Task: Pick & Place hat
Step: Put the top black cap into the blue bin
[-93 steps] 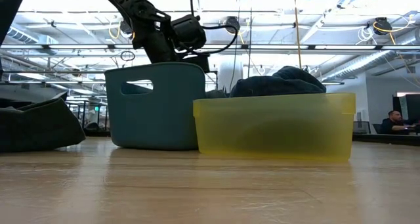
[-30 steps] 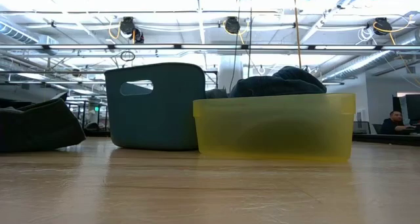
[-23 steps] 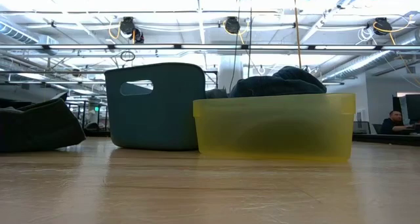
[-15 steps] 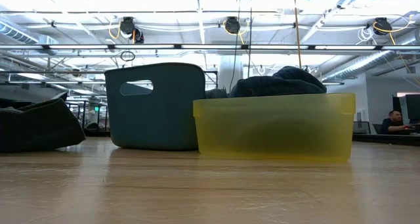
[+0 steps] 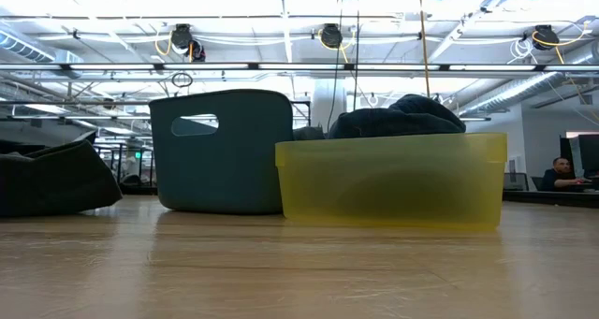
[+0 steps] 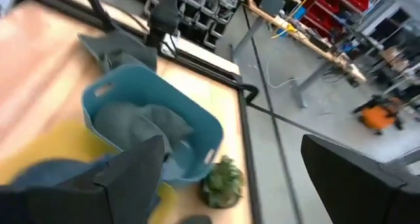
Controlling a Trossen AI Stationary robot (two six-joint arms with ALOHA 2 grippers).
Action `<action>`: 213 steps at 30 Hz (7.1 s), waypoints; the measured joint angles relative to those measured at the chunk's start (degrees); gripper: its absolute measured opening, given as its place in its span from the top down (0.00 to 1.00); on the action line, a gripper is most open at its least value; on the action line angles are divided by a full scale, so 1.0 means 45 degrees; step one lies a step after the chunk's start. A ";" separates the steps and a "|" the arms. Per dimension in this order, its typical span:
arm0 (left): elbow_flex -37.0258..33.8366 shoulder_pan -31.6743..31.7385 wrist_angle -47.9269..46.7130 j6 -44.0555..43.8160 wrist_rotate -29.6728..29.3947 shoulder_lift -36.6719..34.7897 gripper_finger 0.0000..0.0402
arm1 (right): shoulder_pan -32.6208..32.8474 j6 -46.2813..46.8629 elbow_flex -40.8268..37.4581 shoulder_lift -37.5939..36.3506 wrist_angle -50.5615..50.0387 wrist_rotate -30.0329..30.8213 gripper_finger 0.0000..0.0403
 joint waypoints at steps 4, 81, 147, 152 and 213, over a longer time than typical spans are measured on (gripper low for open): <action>0.0000 0.0000 -0.0004 -0.0234 0.0000 0.0000 0.02 | 0.0005 -0.1535 0.0617 0.0057 -0.1299 0.0755 0.14; -0.0005 0.0000 0.1511 -0.1552 -0.0097 0.0000 0.02 | -0.4576 -1.2866 -0.7597 0.2701 -0.0420 0.1477 0.14; -0.0005 0.0001 0.1506 -0.1571 -0.0097 0.0000 0.02 | -0.8869 -1.5987 -0.8627 0.6392 0.6986 -0.0467 0.98; -0.0005 0.0005 0.1506 -0.1571 -0.0097 0.0000 0.02 | -0.8869 -1.6494 -0.8627 0.6392 0.6981 -0.0140 0.99; -0.0005 0.0000 0.1511 -0.1571 -0.0097 0.0005 0.02 | -0.6302 -1.4160 -0.0432 0.3347 -0.0797 0.1493 1.00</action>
